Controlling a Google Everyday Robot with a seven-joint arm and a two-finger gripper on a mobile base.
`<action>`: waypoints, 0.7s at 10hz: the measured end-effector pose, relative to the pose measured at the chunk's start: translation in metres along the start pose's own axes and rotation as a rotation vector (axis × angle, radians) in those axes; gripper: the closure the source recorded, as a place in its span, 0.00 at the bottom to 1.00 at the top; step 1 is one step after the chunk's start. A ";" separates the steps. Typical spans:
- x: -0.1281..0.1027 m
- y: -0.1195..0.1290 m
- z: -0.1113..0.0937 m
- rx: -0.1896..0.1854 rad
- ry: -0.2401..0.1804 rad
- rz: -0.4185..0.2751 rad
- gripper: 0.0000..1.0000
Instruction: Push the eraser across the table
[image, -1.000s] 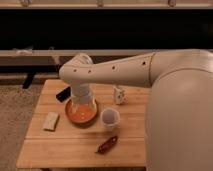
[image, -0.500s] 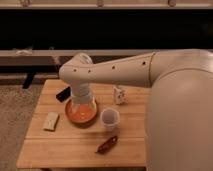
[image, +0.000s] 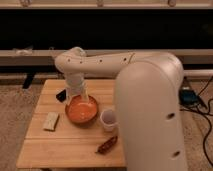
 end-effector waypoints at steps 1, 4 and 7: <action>-0.023 0.008 0.007 -0.004 0.006 -0.019 0.35; -0.097 0.013 0.031 -0.005 0.012 -0.035 0.35; -0.150 0.006 0.050 0.004 0.002 -0.016 0.35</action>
